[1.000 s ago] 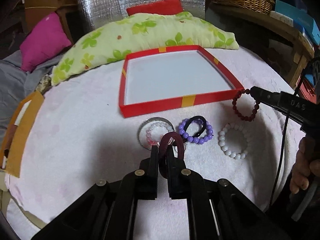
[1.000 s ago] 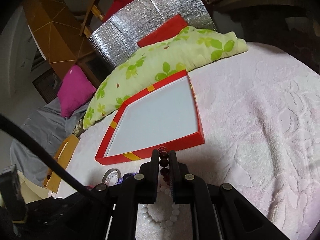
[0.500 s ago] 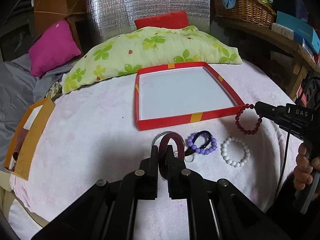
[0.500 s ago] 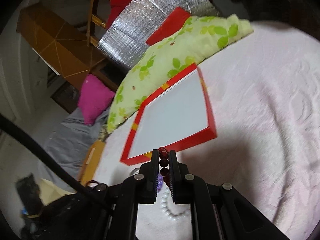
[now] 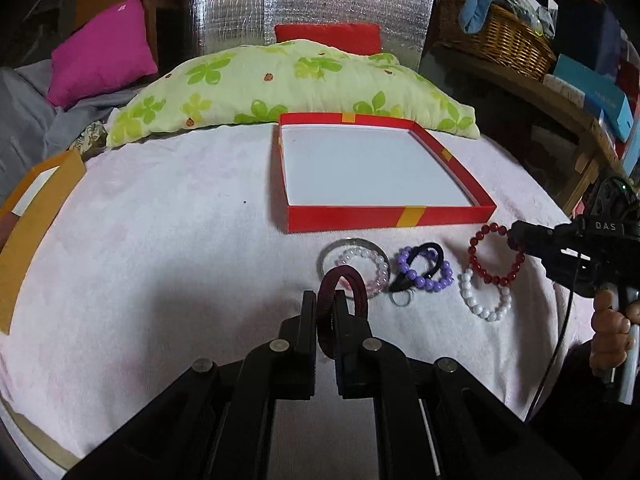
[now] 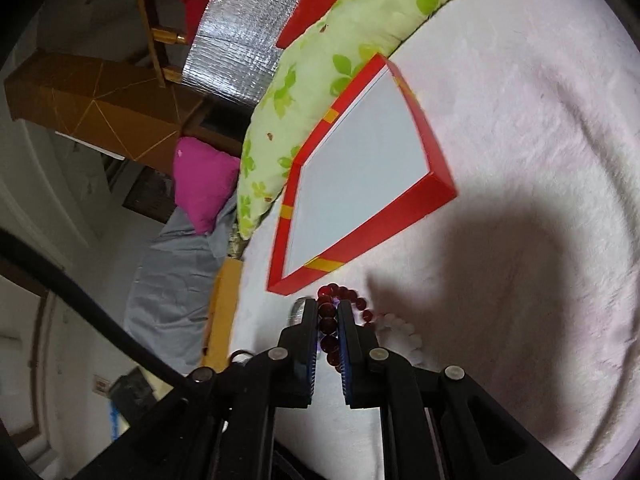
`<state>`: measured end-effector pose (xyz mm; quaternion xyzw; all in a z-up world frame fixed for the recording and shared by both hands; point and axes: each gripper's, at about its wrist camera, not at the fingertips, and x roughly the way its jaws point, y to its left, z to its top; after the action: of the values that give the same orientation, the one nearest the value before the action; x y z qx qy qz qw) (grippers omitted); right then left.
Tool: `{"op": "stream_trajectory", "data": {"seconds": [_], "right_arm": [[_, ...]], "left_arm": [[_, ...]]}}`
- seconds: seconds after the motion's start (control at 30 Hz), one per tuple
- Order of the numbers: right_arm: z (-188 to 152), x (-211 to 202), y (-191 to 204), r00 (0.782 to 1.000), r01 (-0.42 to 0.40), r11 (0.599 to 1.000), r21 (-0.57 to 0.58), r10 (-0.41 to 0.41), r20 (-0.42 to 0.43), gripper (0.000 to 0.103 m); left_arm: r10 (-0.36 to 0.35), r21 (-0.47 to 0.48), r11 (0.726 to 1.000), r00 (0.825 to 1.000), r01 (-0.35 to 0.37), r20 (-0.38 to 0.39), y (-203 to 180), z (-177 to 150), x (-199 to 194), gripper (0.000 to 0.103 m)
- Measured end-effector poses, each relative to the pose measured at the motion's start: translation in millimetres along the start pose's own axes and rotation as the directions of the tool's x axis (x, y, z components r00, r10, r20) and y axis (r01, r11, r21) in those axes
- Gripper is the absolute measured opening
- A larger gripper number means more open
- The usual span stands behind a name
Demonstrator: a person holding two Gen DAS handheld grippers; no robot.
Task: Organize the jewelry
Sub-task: 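Carry the maroon ring with the left tool while the right tool carries the red bracelet toward the box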
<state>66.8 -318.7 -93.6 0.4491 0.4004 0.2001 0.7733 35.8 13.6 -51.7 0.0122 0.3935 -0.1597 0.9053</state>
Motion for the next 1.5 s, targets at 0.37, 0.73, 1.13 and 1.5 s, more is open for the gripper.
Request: {"op": "stream_trajectory", "data": {"seconds": [0.37,0.73,1.13,1.5], "right_arm": [[49.2,13.3,29.5,0.999,-0.026,0.999,-0.018,0.027,0.028,0.011],[55.8,26.2,31.6,1.000,-0.010,0.999,-0.048,0.010,0.004,0.011],[43.9,21.7,42.9,1.000,0.026,0.993,-0.117,-0.024,0.012,0.011],[48.2,18.3,52.6,0.999,0.002,0.990,-0.143,0.004,0.047,0.011]], "left_arm": [[-0.105,0.041,0.994,0.991,0.102,0.078,7.4,57.7,12.4,0.008],[-0.079,-0.008,0.997,0.994,0.079,-0.073,25.8,11.5,46.5,0.008],[0.005,-0.016,1.000,0.999,-0.006,-0.052,37.0,1.7,30.3,0.008],[-0.031,0.024,0.999,0.999,0.031,0.037,28.4,27.8,10.3,0.008]]}}
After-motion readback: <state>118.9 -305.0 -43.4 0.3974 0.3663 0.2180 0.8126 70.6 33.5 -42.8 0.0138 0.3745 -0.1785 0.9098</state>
